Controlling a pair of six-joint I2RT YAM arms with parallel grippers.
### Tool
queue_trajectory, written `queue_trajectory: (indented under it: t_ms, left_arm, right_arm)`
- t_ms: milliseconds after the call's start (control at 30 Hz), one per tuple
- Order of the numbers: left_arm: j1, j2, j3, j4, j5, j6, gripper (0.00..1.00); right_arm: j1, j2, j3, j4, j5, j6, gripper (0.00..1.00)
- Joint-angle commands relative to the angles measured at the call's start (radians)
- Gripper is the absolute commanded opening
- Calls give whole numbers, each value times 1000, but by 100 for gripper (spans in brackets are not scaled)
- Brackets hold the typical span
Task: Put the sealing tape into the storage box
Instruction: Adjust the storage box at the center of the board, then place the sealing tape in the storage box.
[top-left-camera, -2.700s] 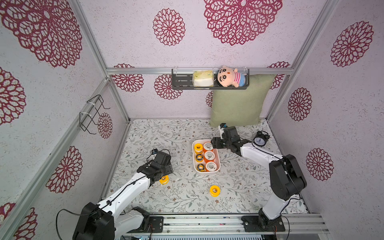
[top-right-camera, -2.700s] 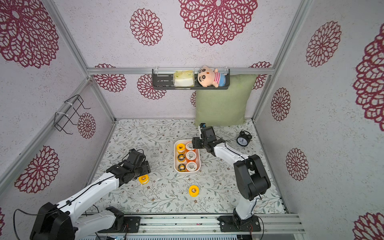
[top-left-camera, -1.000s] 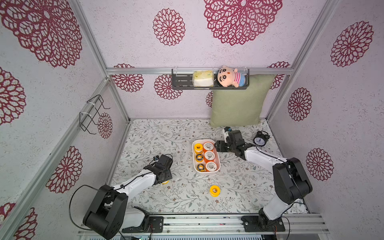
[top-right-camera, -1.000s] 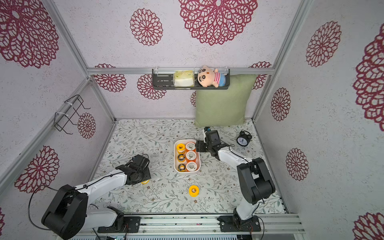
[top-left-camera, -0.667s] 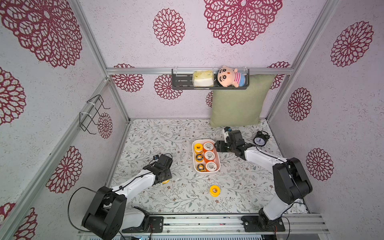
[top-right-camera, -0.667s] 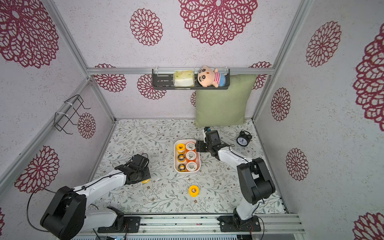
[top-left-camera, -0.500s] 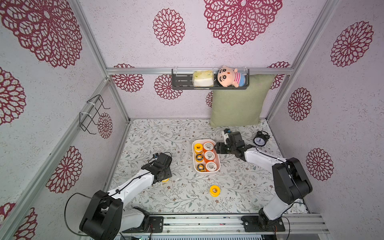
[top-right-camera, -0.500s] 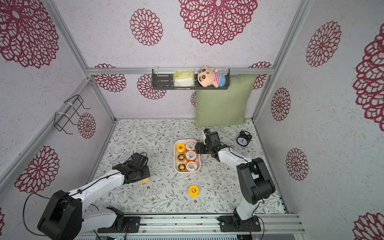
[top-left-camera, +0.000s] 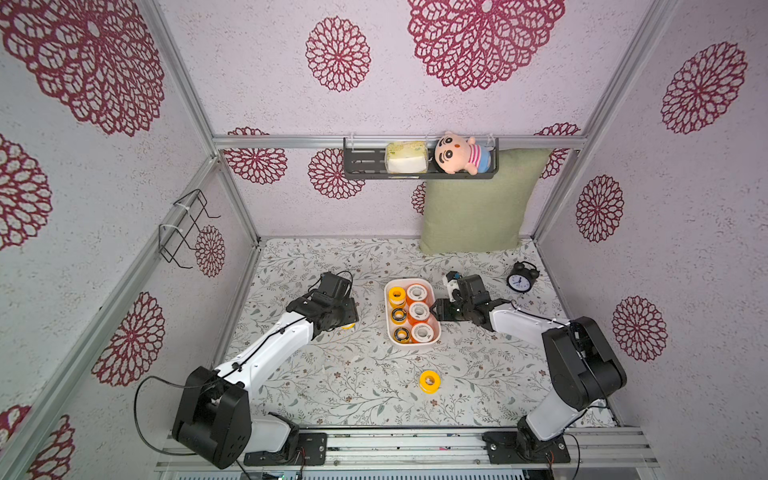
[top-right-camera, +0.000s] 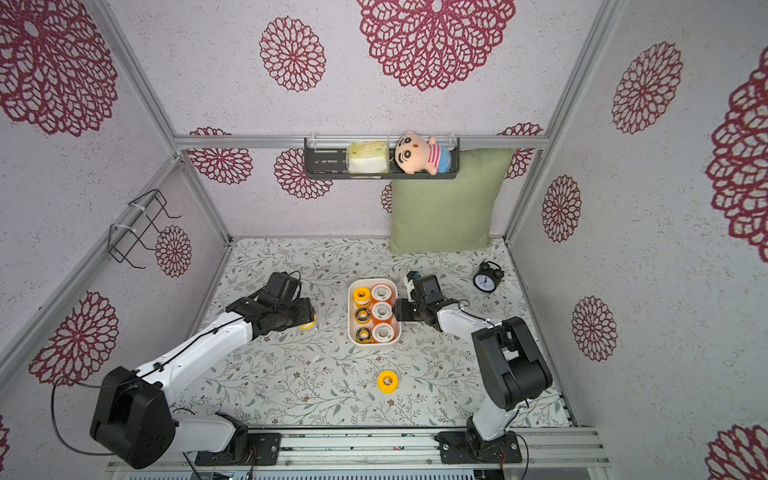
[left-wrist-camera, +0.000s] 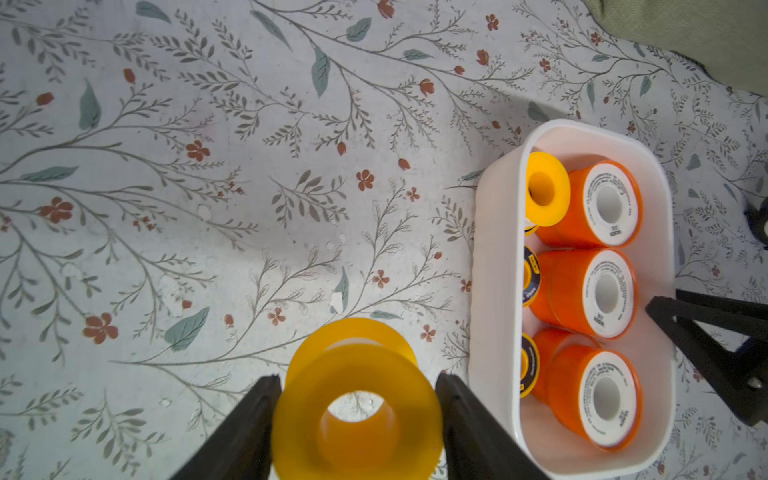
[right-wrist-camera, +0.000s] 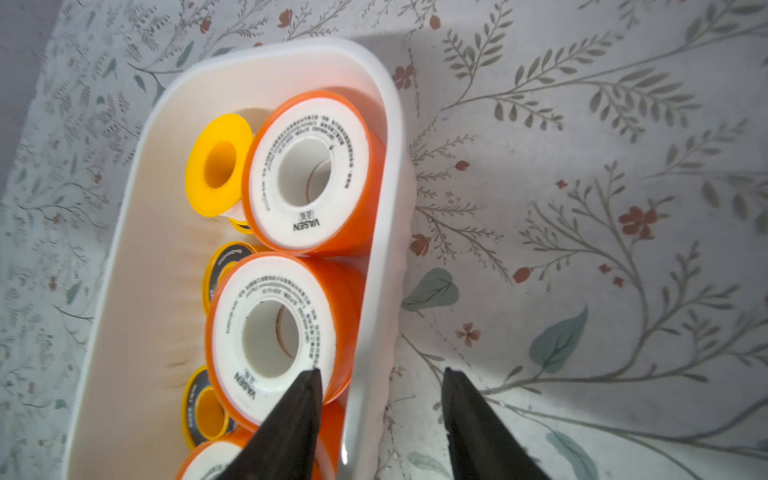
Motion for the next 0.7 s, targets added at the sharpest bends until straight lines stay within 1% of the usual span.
queue_trajectory:
  t_ms: [0,233,533,667]
  left_arm:
    - [-32,66,89,0,39,53,63]
    - [-97,217,262,-43,36,103,63]
    - [-152,352,407,-83,61,146,63]
    - [-166,393,452,-100,70,155,63]
  right_arm:
    - [-4,-43,-10,50,-57,25,48]
    - [5,-48,-42,114,-137,67,46]
    - [20,-41,-60,182,-206,110,45]
    - [22,-39,-60,193,-213,118,43]
